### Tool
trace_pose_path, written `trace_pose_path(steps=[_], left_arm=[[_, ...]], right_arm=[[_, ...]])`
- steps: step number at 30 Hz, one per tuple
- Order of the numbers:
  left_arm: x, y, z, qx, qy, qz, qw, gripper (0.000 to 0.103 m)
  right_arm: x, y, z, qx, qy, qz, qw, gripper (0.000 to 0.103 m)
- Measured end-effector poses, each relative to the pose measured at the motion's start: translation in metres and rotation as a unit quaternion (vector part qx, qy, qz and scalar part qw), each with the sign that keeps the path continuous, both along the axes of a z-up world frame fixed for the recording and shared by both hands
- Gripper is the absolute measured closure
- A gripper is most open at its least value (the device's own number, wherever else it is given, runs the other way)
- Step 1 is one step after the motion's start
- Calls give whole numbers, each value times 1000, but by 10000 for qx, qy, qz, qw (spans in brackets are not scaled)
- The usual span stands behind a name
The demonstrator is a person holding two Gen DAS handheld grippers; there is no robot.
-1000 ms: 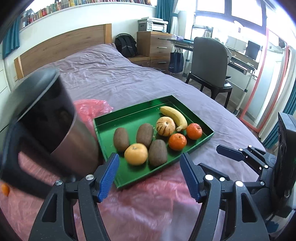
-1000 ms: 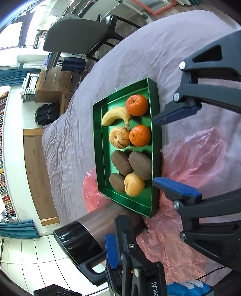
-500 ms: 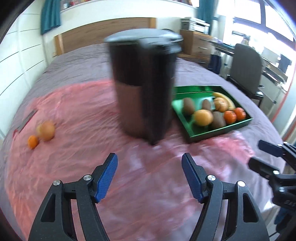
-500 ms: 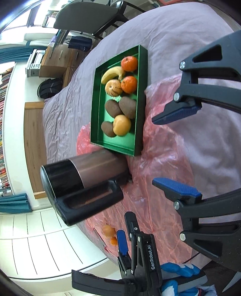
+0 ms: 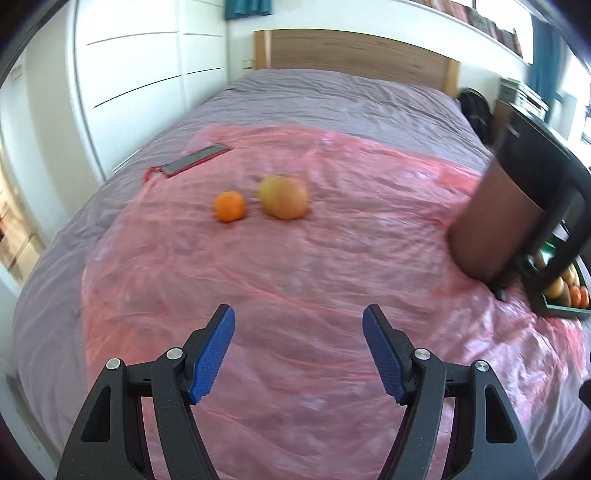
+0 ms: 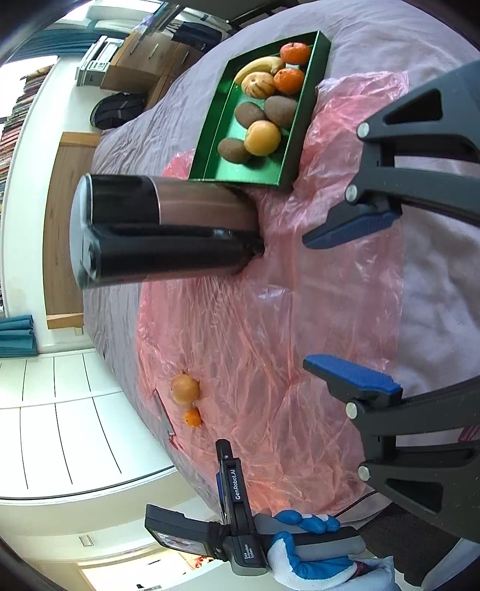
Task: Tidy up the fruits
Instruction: 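Withdraw both open tools from the tray toward the last apple and mandarin, then grasp the apple with the right tool while the left tool grasps the mandarin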
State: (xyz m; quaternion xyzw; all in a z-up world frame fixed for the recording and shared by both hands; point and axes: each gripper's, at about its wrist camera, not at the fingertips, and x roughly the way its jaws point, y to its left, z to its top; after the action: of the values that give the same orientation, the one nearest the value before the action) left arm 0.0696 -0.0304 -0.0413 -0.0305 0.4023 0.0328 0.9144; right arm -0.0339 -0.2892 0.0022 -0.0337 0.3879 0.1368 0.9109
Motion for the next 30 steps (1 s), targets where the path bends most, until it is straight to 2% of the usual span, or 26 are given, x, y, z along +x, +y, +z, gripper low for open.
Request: trace_pose_path(steps=[5,10,11,13,14,20,23,30], left_arm=[[9,49,-5,-110,24,381,9992,37],[24,92,-7,-186,29,445,9988,37],[29,99,-6,-197,20,401,9990,37],[40,109,-7,-247,42,274,9993,37],[47,115,-7,-264,45,216,9994,37],[98,130,-17,-313,118,-234,9992,37],[128,129,-28,-198,210,-480,9984,37],[179,126,-59,-13,420,-729,9965,37]], right_arm=[[16,35,3,-42,43,302,9995,16],[46,75,7,-79,62,640,9979,16],[53,82,7,-85,62,699,9975,16],[71,101,7,-102,39,827,9965,3],[79,109,7,-89,23,871,9962,1],[145,164,-3,-27,-51,1139,9935,0],[179,188,-11,27,-97,1223,9924,0],[244,226,-46,189,25,1233,9922,0]])
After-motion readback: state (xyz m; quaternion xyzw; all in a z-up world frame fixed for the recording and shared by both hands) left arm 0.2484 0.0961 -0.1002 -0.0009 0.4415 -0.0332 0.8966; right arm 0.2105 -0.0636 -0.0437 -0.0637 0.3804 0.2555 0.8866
